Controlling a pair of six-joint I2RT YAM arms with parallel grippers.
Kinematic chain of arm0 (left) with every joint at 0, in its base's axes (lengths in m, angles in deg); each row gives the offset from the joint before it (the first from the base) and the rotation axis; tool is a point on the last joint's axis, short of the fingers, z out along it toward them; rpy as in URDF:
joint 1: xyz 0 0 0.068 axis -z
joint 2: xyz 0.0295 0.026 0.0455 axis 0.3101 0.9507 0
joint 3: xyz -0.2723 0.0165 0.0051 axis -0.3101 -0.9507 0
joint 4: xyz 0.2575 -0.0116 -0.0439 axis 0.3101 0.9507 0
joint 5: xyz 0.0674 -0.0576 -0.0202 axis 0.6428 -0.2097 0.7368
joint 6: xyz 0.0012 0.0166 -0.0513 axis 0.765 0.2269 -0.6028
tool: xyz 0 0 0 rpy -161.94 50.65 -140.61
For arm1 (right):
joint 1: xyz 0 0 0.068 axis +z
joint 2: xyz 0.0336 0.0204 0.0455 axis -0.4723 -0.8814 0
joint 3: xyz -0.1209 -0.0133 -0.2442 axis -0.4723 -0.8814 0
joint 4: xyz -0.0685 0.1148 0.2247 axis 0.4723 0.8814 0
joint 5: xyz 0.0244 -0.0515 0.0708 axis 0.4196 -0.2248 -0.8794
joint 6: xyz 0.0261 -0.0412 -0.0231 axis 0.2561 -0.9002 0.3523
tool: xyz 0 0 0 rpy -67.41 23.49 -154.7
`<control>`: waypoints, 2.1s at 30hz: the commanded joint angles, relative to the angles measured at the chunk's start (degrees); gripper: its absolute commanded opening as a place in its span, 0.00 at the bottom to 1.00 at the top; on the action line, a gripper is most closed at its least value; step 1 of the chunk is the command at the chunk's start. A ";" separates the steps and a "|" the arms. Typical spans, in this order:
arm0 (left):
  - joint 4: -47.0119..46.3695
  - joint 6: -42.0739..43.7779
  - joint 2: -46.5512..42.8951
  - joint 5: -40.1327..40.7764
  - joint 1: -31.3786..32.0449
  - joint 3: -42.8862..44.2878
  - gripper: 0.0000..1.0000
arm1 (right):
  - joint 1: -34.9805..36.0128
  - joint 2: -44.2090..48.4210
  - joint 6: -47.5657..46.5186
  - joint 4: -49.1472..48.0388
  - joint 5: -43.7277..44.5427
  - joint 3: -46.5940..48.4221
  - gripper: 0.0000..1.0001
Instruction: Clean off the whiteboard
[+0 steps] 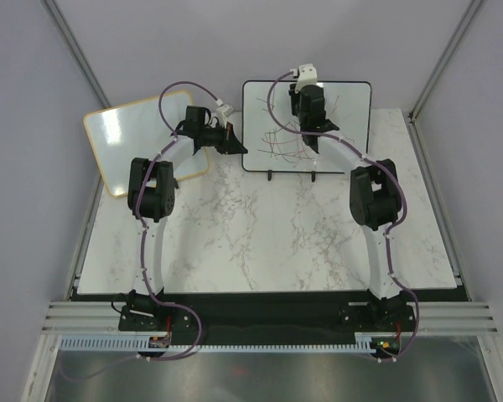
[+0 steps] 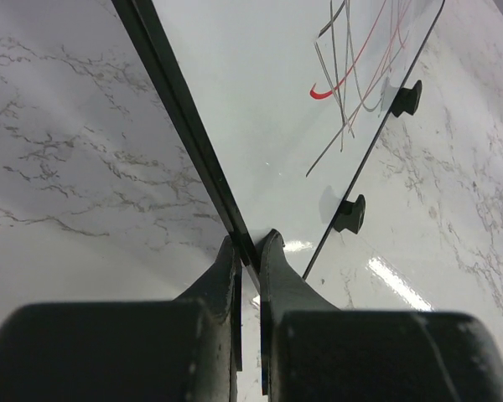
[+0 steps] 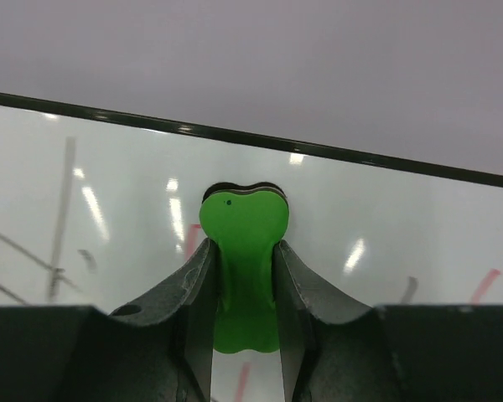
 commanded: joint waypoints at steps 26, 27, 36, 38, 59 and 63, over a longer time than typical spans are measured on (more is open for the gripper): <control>-4.72 12.86 -3.70 9.97 -0.42 -0.75 0.02 | -2.92 -8.30 3.55 9.34 9.16 16.12 0.00; -4.72 12.95 -3.70 9.89 -0.42 -0.75 0.02 | -2.92 -8.12 3.55 9.52 8.63 16.03 0.00; -4.81 14.01 -3.78 10.06 -0.50 -1.71 0.02 | 2.08 -11.28 2.86 8.64 2.12 21.73 0.00; -4.72 14.01 -3.96 10.06 -0.42 -1.89 0.02 | 4.53 -12.16 1.71 7.33 1.95 22.79 0.00; -3.93 14.62 -5.37 9.10 -0.33 -4.35 0.02 | 7.80 -9.83 -2.78 1.27 9.33 19.48 0.00; -3.93 14.10 -5.37 6.55 -0.42 -4.18 0.02 | 8.06 -2.25 -3.40 -4.01 6.25 6.13 0.00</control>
